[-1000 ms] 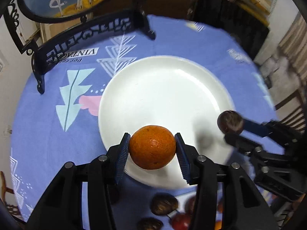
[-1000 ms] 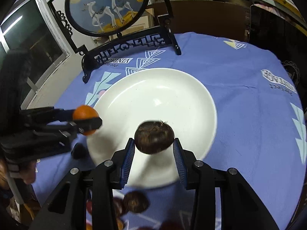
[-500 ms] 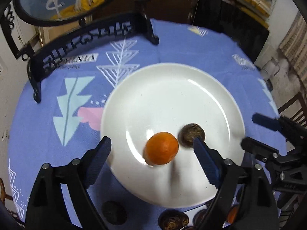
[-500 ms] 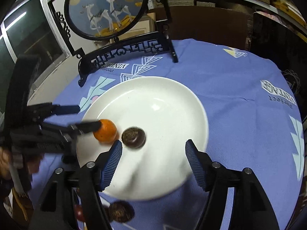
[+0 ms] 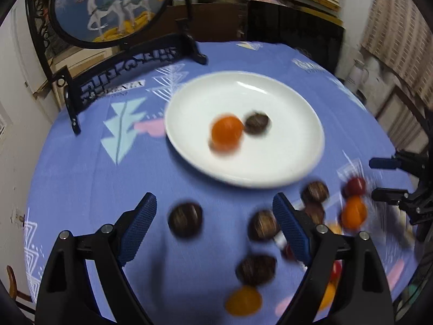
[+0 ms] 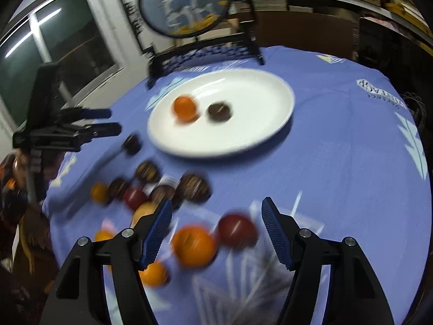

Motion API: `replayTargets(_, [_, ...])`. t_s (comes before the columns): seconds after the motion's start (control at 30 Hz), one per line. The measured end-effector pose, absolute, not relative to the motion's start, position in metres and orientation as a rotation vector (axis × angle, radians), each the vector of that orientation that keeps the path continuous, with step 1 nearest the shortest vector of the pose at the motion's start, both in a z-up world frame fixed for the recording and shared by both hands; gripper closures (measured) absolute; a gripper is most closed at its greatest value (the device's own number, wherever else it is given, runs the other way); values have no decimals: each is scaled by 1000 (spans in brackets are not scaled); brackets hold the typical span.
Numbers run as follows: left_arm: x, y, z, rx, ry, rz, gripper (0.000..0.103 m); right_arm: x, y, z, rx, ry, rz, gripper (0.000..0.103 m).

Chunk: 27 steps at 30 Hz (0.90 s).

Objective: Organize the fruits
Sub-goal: 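Move both tools back to the fruit cluster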

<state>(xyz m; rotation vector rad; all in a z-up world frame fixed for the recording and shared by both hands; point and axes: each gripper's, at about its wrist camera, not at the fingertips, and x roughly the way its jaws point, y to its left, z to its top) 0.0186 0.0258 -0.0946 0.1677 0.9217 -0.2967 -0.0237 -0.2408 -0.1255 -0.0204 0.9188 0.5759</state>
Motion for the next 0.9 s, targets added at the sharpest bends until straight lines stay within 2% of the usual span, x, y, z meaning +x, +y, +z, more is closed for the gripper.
replayTargets(0.3, [-96,-5,-101,322,808,-484,18,-131,-220,-138,-206,870,590,36])
replayTargets(0.47, [-128,-14,-116,346,832,-514,18,-146,-201,-145,-254,891,557,41])
replayTargets(0.63, [-124,-21,-137,385,854,-547,18,-131,-182,-150,-325,903,559,45])
replayTargets(0.73, [-115,-25,-146,413,868,-560,18,-121,-183,-154,-342,911,569,50])
replayTargets(0.8, [-107,-29,-152,410,874,-577,18,-112,-185,-157,-341,926,595,61])
replayTargets(0.9, [-98,-37,-159,424,885,-615,18,-102,-184,-163,-326,953,643,67])
